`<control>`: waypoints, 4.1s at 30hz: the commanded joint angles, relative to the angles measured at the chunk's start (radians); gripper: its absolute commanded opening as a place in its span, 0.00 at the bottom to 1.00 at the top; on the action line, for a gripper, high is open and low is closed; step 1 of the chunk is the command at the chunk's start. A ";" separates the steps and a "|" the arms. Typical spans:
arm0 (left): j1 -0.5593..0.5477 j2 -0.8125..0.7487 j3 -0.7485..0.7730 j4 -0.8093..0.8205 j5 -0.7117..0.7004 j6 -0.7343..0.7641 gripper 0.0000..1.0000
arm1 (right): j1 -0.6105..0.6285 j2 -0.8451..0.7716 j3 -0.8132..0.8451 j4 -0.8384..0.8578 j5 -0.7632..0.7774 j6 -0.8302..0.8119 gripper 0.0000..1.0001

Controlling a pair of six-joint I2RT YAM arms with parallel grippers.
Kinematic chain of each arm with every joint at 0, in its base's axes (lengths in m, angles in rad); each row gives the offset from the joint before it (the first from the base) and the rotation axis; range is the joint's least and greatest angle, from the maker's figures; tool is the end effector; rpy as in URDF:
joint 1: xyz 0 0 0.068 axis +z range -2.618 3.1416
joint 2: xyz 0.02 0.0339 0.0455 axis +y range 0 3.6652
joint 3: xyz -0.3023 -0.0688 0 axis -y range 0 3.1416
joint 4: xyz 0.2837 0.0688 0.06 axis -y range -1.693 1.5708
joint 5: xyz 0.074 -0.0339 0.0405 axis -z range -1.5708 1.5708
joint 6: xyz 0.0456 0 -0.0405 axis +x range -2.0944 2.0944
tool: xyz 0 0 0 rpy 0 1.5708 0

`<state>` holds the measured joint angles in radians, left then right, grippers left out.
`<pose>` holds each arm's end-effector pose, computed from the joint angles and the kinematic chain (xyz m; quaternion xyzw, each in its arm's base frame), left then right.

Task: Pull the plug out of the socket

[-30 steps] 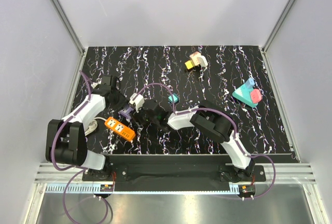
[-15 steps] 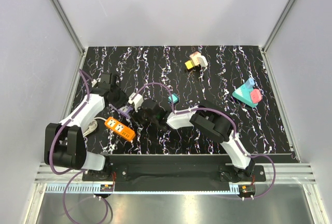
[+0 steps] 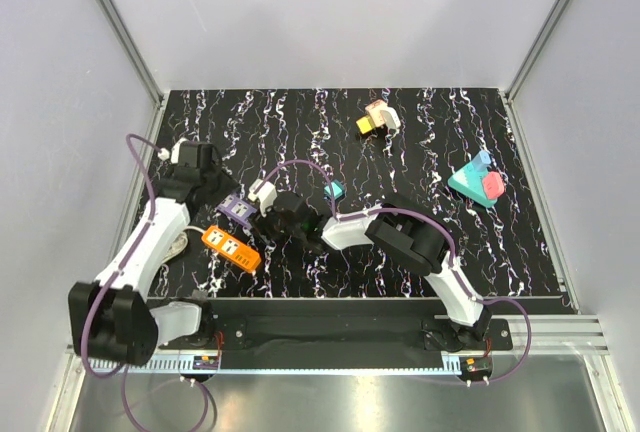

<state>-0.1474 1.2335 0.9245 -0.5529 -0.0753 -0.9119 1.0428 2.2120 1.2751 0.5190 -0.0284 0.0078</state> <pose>0.2836 -0.0386 0.2790 -0.3617 0.8647 -0.1448 0.3171 0.2641 0.4554 0.1142 -0.4215 0.7247 0.2836 0.4655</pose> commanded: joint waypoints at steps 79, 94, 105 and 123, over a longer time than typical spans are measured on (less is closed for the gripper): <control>-0.408 0.471 -0.141 0.821 0.126 -0.242 0.04 | -0.231 -0.790 -0.833 0.045 0.711 0.531 0.98; -0.406 0.388 -0.124 0.638 0.049 -0.193 0.73 | -0.233 -0.765 -0.820 0.050 0.674 0.514 0.98; -0.457 0.049 -0.176 0.381 -0.107 -0.122 0.73 | -0.233 -0.756 -0.768 -0.025 0.550 0.586 0.98; -0.823 -0.249 -0.177 0.311 -0.096 -0.113 0.77 | -0.234 -1.140 -0.500 -0.882 0.314 0.581 1.00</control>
<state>-0.9237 1.0164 0.6956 -0.2543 -0.1467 -1.0382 0.8150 1.1099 0.7597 -0.2150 0.3340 0.6083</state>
